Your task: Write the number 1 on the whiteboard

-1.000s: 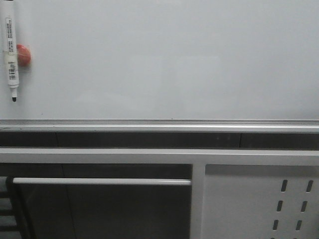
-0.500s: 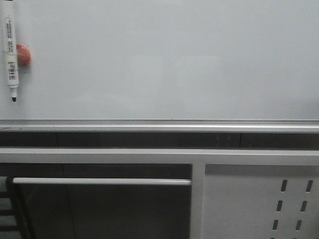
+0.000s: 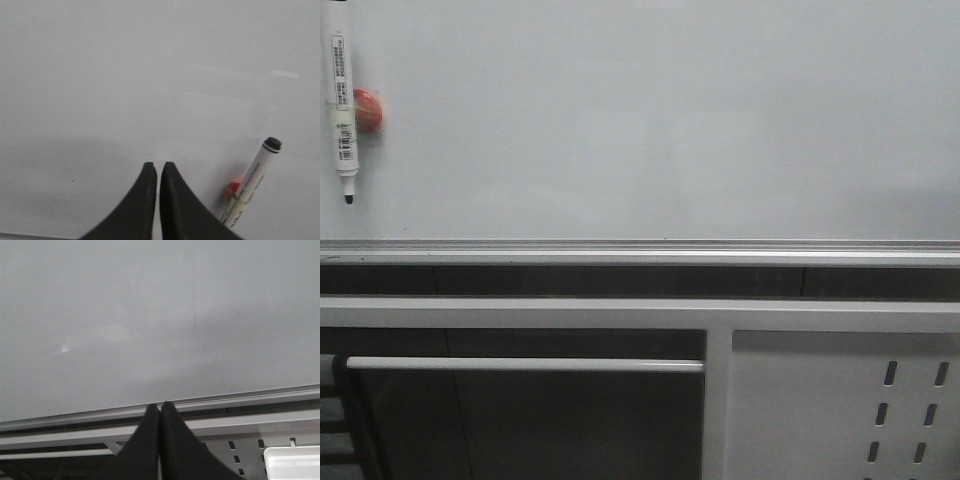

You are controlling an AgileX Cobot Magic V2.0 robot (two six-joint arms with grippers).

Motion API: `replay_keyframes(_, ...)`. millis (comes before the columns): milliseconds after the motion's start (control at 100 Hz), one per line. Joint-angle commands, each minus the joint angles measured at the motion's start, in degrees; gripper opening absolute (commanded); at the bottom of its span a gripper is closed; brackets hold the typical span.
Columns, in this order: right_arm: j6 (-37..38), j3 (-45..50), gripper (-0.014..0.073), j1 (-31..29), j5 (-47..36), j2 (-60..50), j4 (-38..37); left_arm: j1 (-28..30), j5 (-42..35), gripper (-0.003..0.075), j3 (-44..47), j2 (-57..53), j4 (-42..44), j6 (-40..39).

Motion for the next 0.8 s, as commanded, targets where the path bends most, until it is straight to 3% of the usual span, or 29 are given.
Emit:
replay_keyframes(0, -3.16, -2.31, -0.0069, 0.64, -2.63, 1.99, -0.27, -3.18, -5.06, -0.0018, -2.84, 2.07, 0.04, 0.15)
replay_keyframes(130, -5.42, -2.31, -0.0069, 1.33, -0.60, 3.51, -0.84, -9.43, -6.52, 0.0003, -2.11, 4.83, 1.77, 0.15)
replay_keyframes(240, -5.51, -2.31, -0.0069, 1.33, -0.34, 4.04, -0.95, -14.94, -10.15, 0.0092, -0.43, 7.83, 7.12, 0.15)
replay_keyframes(370, -5.51, -2.31, -0.0069, 1.33, -0.34, 4.04, -0.95, -18.78, -19.32, 0.0299, 1.59, 12.47, 15.07, 0.15)
replay_keyframes(530, -5.51, -2.31, -0.0069, 1.33, -0.34, 4.04, -1.35, -19.38, -22.48, 0.0556, 1.85, 18.30, 12.91, 0.04)
replay_keyframes(590, -5.51, -2.31, -0.0069, 1.33, -0.34, 4.04, -1.35, -19.16, -22.88, 0.0585, 1.85, 20.64, 10.81, 0.04)
replay_keyframes(790, -5.51, -2.31, -0.0069, 1.33, 0.38, 4.04, -1.35, -19.16, -32.38, 0.0566, 3.31, 28.91, 9.69, 0.04)
